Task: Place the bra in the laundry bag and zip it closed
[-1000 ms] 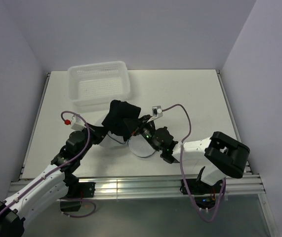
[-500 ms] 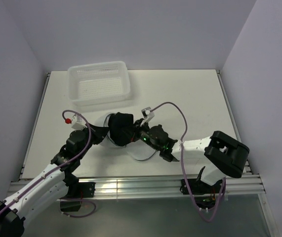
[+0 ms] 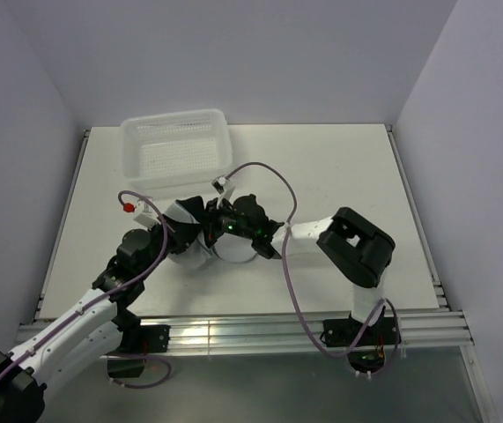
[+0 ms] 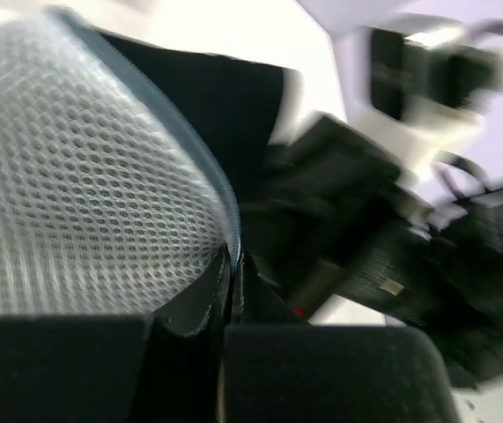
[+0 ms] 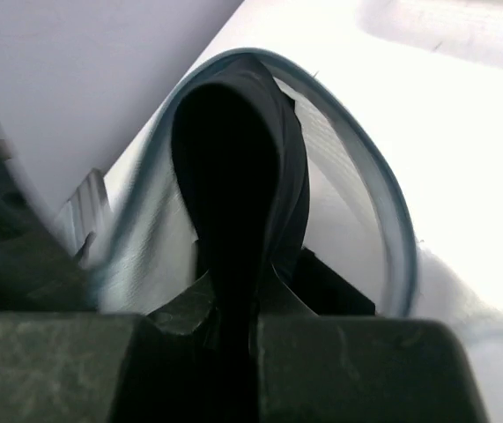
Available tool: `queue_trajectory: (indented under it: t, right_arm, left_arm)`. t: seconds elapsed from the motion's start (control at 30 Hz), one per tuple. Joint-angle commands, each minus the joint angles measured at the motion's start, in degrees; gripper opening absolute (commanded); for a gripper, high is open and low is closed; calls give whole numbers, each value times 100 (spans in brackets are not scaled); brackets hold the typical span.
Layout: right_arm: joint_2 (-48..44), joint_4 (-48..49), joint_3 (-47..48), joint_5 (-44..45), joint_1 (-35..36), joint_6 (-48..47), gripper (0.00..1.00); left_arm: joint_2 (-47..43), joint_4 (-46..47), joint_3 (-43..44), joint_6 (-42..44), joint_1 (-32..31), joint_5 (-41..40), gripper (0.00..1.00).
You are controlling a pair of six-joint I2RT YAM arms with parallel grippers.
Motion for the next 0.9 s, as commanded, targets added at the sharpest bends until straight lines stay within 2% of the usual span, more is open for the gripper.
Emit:
queue_trajectory:
  t: [0.0, 0.07, 0.17, 0.3, 0.37, 0.5, 0.57, 0.6, 0.63, 0.7, 0.8, 0.87]
  right_arm:
    - [394, 329, 312, -478, 103, 367, 0]
    - [343, 548, 50, -310, -36, 516, 0]
    - [-376, 848, -697, -266, -239, 500, 0]
    - [-2034, -301, -1365, 164, -415, -80, 0]
    - [-2512, -653, -1620, 253, -433, -177, 0]
    - [-3470, -1682, -1753, 253, -450, -274, 0]
    - [-3560, -2024, -1674, 87, -450, -213, 0]
    - [-3525, -2026, -1657, -10, -450, -152, 0]
    - [-3473, -1956, -1691, -107, -433, -73, 0]
    - [-3141, -1501, -1849, -335, -406, 173, 0]
    - [-2474, -753, -1911, -608, -319, 394, 0]
    - [-2164, -829, -1736, -512, -144, 272, 0]
  left_arm:
    - [-44, 1085, 105, 107, -49, 856, 0]
    - [88, 1243, 183, 178, -58, 1102, 0]
    - [404, 1629, 254, 222, -67, 1427, 0]
    - [1010, 2622, 289, 204, -128, 1683, 0]
    - [1441, 3174, 464, 248, -251, 1744, 0]
    - [1934, 3441, 843, 564, -620, 1640, 0]
    - [1768, 3441, 477, 670, -743, 1333, 6]
    - [1672, 3372, 283, 661, -743, 1070, 13]
    - [1418, 3302, 89, 696, -735, 928, 23]
    - [988, 3109, -508, 653, -735, 709, 31]
    - [451, 3002, -1220, 521, -735, 532, 35]
    - [265, 2863, -1521, 503, -735, 339, 37]
